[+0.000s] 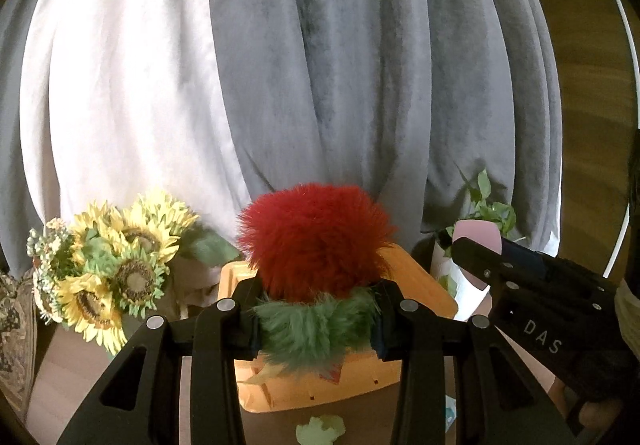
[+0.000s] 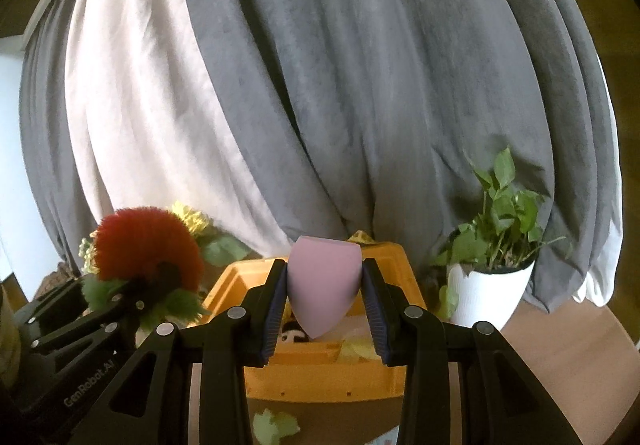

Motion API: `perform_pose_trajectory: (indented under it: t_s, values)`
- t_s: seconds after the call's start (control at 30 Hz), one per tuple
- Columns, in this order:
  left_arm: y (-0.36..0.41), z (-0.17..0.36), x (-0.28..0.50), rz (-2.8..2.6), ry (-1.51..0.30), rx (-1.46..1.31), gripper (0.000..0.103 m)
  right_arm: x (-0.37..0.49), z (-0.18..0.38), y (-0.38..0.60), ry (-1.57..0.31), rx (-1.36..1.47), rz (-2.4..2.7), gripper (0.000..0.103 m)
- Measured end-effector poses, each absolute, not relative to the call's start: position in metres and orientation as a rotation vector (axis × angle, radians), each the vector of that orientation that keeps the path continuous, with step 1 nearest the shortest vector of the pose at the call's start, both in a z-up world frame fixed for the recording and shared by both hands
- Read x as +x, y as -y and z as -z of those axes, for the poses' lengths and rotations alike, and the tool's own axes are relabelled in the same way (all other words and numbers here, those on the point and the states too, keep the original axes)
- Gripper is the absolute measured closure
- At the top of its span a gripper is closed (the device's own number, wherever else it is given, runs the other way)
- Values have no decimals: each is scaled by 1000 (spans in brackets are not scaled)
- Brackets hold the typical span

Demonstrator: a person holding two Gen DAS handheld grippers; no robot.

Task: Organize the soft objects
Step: 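Lift and carry the fluffy plush and pink sponge with both grippers over the crate, then lower both items into the crate and open both grippers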

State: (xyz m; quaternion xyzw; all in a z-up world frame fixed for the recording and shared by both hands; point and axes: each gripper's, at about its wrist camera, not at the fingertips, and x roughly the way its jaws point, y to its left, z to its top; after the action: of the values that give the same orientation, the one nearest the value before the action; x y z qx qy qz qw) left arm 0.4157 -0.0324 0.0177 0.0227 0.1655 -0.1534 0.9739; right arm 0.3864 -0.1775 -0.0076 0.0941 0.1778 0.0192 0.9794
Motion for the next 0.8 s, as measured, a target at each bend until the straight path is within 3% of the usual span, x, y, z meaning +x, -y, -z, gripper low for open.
perform_pose_trajectory:
  t_s: [0.8]
  values:
    - [40,13,497,273,-414,58,64,468,28,186,-425,156,-45,65]
